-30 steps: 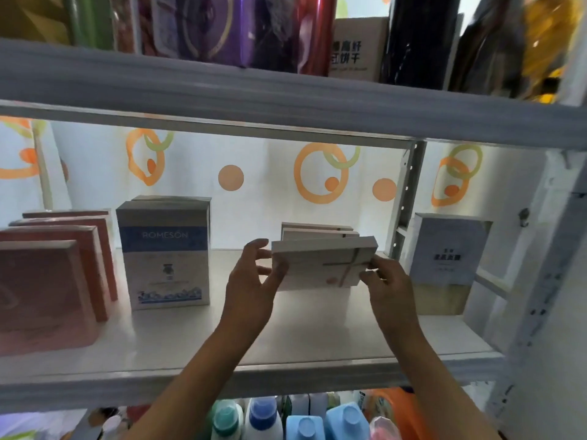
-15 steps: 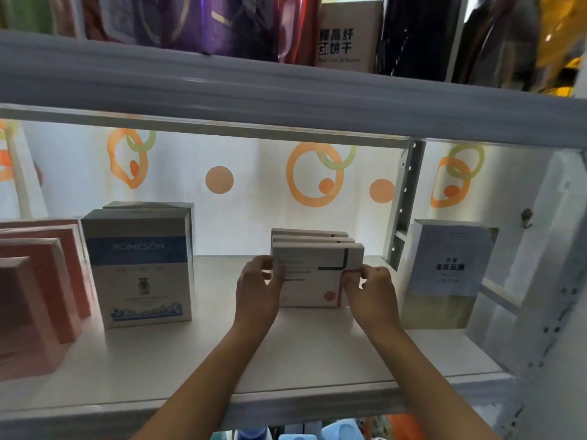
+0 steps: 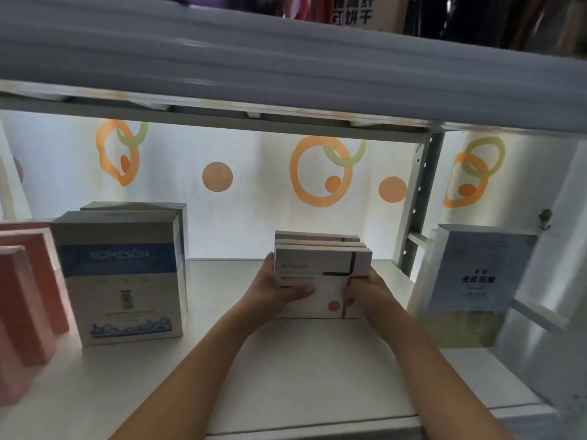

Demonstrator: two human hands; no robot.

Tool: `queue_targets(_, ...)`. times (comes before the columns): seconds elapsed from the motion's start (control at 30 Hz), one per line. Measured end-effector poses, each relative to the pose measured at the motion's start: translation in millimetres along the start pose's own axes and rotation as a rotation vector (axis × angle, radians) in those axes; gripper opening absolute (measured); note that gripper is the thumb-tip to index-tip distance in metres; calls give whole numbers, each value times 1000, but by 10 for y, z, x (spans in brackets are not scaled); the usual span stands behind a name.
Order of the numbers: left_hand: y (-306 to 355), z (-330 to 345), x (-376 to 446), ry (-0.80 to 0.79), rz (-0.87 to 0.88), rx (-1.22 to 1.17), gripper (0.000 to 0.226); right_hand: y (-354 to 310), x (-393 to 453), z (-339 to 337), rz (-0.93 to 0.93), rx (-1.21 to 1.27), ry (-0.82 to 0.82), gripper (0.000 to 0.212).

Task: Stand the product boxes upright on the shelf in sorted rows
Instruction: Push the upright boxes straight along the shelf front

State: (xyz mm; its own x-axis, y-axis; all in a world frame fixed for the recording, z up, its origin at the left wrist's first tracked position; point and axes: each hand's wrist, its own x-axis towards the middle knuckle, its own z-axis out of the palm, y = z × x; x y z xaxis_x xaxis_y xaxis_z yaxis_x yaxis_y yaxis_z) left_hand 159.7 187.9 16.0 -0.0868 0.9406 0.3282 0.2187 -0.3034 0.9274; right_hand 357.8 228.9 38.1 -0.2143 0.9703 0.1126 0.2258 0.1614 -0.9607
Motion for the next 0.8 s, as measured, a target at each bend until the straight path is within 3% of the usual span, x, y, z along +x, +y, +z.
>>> queue_targets(0.17, -272, -102, 152, 34, 99, 144, 62, 72, 63, 26, -61, 51, 6, 43)
queue_targets(0.5, -396, -128, -1, 80, 29, 355, 77, -42, -378, 39, -48, 37, 19, 48)
queue_targets(0.63, -276, -33, -285, 75, 40, 361, 76, -108, -669, -10, -47, 49, 4, 34)
queue_targets(0.8, -93, 141, -611, 60, 64, 404, 81, -36, -1027, -161, -71, 47, 48, 34)
